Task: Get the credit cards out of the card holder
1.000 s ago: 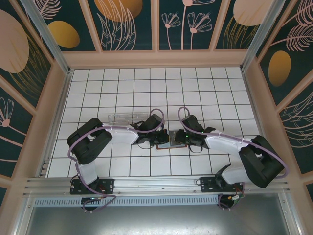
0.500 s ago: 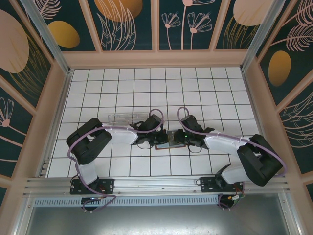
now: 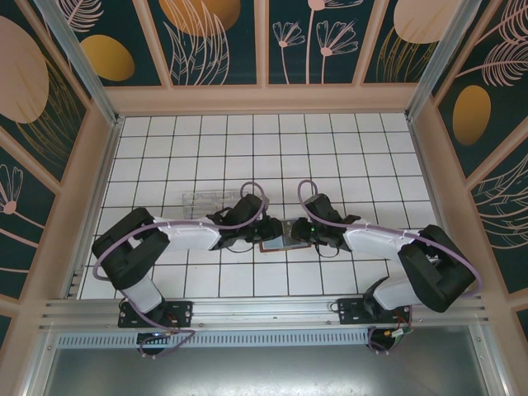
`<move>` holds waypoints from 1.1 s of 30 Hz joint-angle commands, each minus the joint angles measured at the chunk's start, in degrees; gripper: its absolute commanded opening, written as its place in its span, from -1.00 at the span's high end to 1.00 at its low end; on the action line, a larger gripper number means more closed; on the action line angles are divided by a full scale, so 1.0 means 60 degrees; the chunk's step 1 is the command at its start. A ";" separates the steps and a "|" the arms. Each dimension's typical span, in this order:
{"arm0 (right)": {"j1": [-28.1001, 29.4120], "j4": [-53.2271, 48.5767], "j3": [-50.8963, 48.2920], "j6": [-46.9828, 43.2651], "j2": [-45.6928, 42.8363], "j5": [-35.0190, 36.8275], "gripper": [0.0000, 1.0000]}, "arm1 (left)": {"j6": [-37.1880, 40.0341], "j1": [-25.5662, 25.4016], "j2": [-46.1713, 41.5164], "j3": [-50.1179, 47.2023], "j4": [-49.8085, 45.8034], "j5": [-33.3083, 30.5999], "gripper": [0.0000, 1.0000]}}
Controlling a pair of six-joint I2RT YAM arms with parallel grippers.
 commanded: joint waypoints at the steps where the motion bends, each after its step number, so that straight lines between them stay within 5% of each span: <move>1: 0.0106 -0.0046 -0.0256 0.0189 0.0214 -0.0176 0.42 | -0.0637 0.0036 -0.0277 -0.0650 0.1701 -0.0321 0.36; 14: 0.0124 -0.0068 -0.0256 0.0201 0.0205 -0.0177 0.43 | -0.1333 0.0036 0.0570 -0.1145 0.3622 0.0180 0.52; 33: 0.0143 -0.0148 -0.0212 0.0203 0.0163 -0.0132 0.43 | -0.1076 0.0023 0.0731 -0.0525 0.1330 -0.0334 0.61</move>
